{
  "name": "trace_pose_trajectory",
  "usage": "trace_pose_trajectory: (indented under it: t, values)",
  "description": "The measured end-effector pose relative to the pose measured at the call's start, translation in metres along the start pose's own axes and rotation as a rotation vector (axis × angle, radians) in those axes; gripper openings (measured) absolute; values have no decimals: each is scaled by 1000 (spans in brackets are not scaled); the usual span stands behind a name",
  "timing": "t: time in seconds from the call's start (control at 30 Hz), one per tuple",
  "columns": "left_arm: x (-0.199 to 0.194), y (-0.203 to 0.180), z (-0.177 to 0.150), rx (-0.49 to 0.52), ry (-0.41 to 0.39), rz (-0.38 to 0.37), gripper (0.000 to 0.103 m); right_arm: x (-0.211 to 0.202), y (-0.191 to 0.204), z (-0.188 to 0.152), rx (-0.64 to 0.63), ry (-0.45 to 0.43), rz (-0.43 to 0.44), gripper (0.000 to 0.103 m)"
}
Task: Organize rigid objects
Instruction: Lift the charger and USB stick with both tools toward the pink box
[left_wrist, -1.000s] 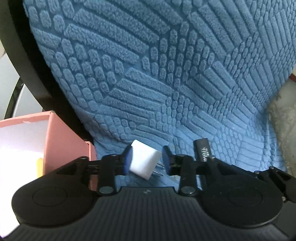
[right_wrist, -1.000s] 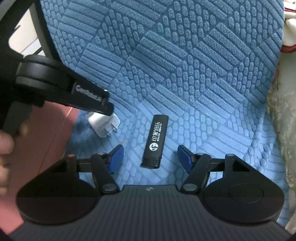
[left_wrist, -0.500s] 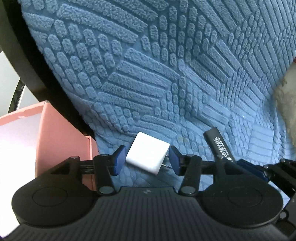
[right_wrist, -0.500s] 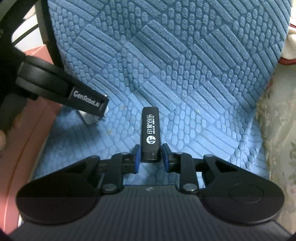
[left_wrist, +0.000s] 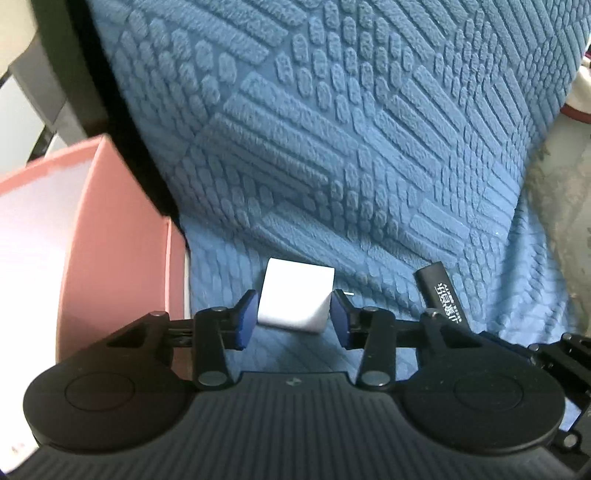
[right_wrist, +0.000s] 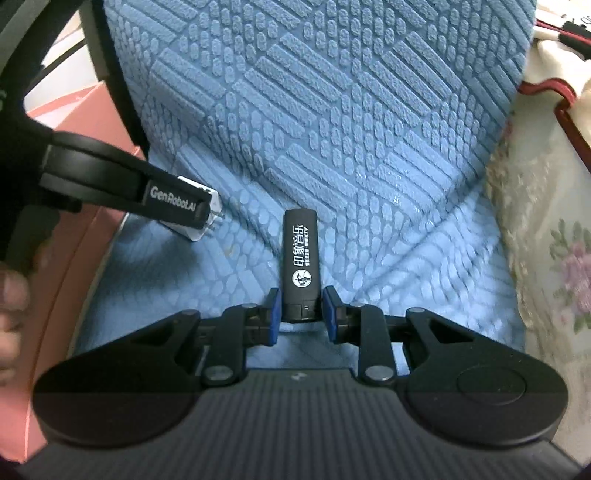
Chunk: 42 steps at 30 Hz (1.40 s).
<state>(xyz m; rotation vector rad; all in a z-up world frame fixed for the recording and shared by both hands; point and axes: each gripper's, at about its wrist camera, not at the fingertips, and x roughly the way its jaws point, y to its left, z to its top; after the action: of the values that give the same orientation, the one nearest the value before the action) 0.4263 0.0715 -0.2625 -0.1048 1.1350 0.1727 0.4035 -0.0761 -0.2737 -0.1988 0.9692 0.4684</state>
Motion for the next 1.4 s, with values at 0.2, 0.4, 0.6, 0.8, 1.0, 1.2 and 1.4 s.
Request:
trace_pose_trajectory:
  t: [0.2,0.4,0.6,0.8,1.0,1.2,1.4]
  values:
    - [-10,-12,-30,14,18,-19,48,-13,-10,-11,50,22,30,27]
    - [-21,-11,-37,-9,24,-49,48,-31,-10,-39,85,21,28,27]
    - [-41,-18,-49,31,26,-31,48,-46,-10,-64,179,14,47,27]
    - [-53,-29,-71,61,6,-28,47,-59,-14,-82,243,7,34,27]
    - [-69,-38,-96,48,-11,-62,47,-63,-15,-92,272,4,33,27]
    - [-78,-47,-119,60,-34,-64,47,-61,-24,-92,324,13,28,27]
    - [-81,-39,-126,11,-52,-119,47,-60,-32,-89,381,18,73,28]
